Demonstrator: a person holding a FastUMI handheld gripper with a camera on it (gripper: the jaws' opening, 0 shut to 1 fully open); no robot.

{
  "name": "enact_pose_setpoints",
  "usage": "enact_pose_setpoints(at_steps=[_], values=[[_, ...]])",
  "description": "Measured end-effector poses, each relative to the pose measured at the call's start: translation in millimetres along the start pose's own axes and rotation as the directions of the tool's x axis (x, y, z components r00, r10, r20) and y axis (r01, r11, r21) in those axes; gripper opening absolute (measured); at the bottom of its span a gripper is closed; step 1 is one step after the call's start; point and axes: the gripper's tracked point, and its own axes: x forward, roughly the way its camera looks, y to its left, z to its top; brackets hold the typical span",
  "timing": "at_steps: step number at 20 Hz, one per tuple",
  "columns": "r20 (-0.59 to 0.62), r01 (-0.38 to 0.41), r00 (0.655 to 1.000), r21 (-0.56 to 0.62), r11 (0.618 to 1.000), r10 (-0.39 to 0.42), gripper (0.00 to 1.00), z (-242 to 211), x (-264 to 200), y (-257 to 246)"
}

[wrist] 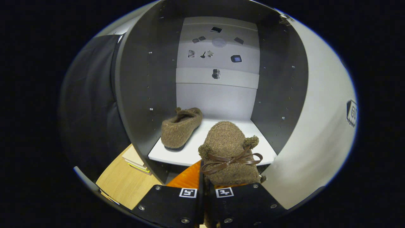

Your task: Open the shoe cabinet door, grab the shoes and put them into the shoe cabinet, then close the shoe cabinet door.

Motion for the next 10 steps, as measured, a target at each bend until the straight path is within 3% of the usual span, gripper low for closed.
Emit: enact_pose_setpoints(at_steps=[10], values=[[-0.053, -0.018, 0.998, -0.021, 1.000, 0.016, 0.07, 58.8, 125.0, -30.1]])
